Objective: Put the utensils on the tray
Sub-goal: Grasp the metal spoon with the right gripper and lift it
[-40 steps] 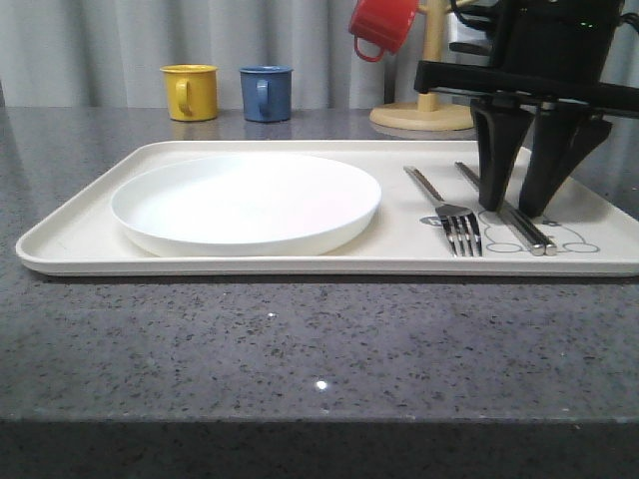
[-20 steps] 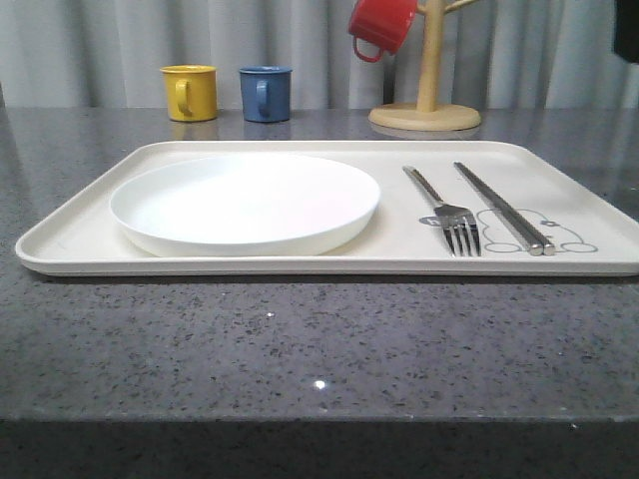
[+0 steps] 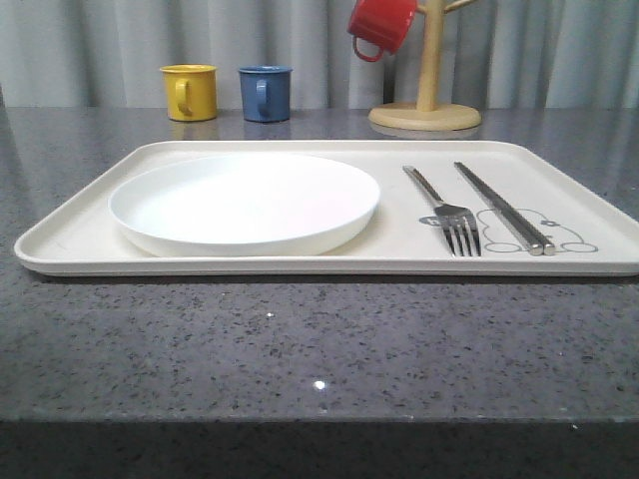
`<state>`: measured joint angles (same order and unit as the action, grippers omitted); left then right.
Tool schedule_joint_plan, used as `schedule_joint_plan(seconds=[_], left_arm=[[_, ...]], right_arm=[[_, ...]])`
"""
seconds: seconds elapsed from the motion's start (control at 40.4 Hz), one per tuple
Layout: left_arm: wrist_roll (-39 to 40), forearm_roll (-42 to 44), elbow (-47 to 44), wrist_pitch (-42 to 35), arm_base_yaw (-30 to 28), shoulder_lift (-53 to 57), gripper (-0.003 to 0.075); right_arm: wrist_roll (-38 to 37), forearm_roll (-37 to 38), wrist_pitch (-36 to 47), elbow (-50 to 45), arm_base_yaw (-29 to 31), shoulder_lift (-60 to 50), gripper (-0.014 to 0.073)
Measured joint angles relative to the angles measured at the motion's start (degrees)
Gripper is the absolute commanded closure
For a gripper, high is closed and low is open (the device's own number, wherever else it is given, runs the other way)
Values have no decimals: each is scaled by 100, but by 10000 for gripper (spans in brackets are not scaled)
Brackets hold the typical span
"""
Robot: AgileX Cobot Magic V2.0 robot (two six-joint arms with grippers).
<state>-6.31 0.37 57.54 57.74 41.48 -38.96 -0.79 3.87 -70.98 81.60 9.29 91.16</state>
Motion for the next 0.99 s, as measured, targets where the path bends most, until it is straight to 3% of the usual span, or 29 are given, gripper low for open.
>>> schedule_joint_plan(seconds=[0.545, 0.991], left_arm=[[0, -37, 0, 0, 97, 0, 352], [0, -37, 0, 0, 97, 0, 351]], right_arm=[[79, 165, 72, 0, 40, 933, 284], [414, 210, 175, 0, 40, 1066, 286]])
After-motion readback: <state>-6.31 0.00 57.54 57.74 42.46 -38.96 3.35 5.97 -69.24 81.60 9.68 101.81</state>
